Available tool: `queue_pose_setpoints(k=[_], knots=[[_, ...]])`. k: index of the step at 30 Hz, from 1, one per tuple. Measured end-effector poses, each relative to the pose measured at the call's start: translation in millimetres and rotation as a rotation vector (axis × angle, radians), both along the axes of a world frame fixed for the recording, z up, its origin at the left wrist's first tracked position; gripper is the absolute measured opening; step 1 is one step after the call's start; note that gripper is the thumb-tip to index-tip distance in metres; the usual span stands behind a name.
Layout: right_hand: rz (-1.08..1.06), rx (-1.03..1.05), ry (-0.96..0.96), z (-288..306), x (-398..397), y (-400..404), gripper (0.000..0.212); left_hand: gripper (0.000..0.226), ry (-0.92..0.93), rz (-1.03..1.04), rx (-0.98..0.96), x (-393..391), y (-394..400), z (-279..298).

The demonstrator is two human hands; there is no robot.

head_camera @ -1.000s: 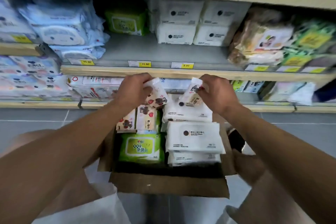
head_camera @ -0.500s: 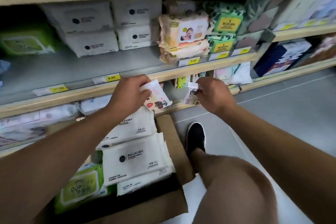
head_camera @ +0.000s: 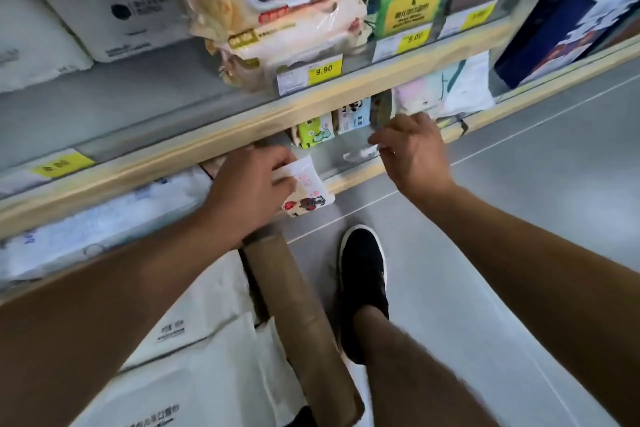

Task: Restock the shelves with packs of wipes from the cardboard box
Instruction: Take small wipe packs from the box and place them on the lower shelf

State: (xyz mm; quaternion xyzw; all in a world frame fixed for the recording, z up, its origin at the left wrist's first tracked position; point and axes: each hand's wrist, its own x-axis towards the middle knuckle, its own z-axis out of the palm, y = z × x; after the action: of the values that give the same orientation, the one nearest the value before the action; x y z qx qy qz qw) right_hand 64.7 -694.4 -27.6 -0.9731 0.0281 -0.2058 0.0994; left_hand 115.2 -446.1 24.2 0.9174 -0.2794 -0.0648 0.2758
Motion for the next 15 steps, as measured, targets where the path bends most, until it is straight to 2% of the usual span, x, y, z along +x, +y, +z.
queue_pose_setpoints(k=[7, 15], knots=[[-0.044, -0.050, -0.050, -63.6, 45.4, -21.8, 0.016, 0.010, 0.021, 0.010, 0.046, 22.4, -21.9, -39.5], [-0.118, -0.026, -0.035, -96.2, 67.1, -30.7, 0.018, 0.008, 0.051, -0.016, 0.048, 34.8, -27.0, -63.7]])
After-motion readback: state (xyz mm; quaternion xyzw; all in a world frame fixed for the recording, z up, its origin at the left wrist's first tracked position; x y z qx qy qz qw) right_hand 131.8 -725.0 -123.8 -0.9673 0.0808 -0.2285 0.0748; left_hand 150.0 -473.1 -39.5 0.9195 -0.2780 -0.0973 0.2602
